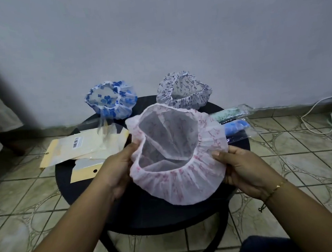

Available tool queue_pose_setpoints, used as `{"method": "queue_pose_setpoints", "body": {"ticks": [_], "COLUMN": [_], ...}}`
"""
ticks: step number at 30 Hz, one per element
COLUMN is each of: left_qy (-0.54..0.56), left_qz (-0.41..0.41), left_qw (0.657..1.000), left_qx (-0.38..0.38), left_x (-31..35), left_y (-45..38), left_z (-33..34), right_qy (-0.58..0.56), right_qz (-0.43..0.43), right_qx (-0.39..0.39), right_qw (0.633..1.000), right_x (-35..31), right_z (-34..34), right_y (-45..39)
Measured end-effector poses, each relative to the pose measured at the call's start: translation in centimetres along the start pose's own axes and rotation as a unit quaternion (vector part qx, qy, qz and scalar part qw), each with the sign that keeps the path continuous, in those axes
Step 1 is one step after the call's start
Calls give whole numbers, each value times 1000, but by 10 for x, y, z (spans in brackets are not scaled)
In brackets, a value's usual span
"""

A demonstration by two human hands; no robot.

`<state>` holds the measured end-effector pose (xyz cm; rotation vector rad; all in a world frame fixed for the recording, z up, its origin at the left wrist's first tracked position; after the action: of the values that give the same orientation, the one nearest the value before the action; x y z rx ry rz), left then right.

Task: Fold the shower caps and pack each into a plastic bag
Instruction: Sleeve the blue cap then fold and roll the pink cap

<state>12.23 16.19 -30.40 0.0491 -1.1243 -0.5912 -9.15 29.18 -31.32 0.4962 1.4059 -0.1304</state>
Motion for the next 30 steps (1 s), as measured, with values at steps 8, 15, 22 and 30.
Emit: {"method": "queue_pose_setpoints", "body": {"ticks": [8,15,22,30], "left_qy": [-75,-406,-371,-236], "left_qz": [74,120,72,14], "left_qw": [986,905,922,967], "left_qx": [132,-37,-81,94], "left_x": [14,25,28,12], "left_y": [-12,-3,9,-17], "left_z": [-36,-26,-20,-33], "right_qy": [11,12,-88,189], "right_qz": [44,47,-48,81], "right_qx": [148,142,22,130], "right_qw": [988,989,995,970], "right_x": [4,0,-18,-1], "right_z": [-33,-29,-13,-38], "right_y": [-4,-1,13,35]}}
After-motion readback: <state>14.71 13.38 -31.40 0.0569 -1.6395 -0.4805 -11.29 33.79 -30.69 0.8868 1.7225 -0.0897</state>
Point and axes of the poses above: each hand's wrist, its own y-axis away from the middle knuckle, its own z-axis out of the palm, x = y × z, the point moved 5 cm from there along -y, towards the middle knuckle, and after that the axes turned 12 degrees about y, right-handed, at the moved point
